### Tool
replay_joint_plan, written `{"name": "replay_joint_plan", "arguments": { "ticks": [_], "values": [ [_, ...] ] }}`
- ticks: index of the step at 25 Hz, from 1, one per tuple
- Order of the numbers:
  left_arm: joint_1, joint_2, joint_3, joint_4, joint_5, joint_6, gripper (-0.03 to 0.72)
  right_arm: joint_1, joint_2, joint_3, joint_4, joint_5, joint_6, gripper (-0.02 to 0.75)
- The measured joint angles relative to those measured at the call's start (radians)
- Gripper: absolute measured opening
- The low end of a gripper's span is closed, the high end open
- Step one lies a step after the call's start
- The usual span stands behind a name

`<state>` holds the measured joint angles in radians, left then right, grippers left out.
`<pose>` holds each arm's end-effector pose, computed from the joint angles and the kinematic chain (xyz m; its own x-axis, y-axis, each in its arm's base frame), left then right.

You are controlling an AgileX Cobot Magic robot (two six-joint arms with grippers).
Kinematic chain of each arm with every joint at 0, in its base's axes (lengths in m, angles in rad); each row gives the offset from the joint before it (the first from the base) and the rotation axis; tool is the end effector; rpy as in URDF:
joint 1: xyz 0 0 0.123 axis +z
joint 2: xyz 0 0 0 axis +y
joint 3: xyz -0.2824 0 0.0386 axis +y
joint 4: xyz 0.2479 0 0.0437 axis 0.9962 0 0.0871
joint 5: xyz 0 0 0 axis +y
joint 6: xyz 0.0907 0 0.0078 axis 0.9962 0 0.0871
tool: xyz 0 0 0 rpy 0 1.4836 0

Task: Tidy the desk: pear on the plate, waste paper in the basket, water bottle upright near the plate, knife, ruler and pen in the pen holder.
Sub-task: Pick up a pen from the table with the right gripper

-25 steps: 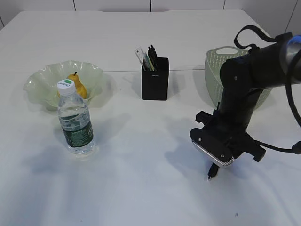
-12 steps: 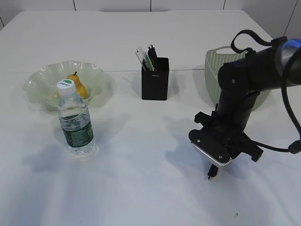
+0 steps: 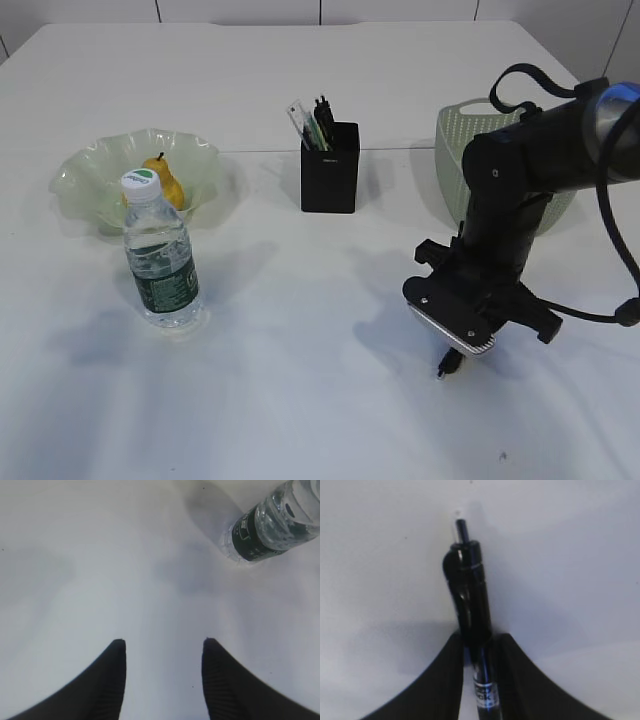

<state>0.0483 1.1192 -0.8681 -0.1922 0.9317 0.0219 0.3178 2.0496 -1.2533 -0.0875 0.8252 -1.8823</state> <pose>0.2047 -0.0041 0.2950 -0.8824 -0.1352 -0.4507 -0.0592 0.9821 -0.1786 0.3555 0.1108 0.1184 0.6325 -0.7710 0.0737 -0.7725 -0.6349 -0.0125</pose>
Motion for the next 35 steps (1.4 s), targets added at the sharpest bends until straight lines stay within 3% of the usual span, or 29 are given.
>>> {"name": "replay_joint_plan", "arguments": {
  "ticks": [5, 12, 28, 35],
  "values": [
    [0.0, 0.0, 0.0, 0.0, -0.002, 0.0, 0.348, 0.0, 0.0, 0.0, -0.002, 0.0, 0.038, 0.102],
    [0.0, 0.0, 0.0, 0.0, -0.006, 0.0, 0.348, 0.0, 0.0, -0.004, 0.021, 0.011, 0.063, 0.093],
    [0.0, 0.0, 0.0, 0.0, -0.022, 0.0, 0.348, -0.002, -0.115, -0.005, 0.251, 0.055, 0.106, 0.092],
    [0.0, 0.0, 0.0, 0.002, -0.026, 0.0, 0.348, -0.002, -0.201, -0.004, 0.376, 0.0, 0.106, 0.091]
  ]
}}
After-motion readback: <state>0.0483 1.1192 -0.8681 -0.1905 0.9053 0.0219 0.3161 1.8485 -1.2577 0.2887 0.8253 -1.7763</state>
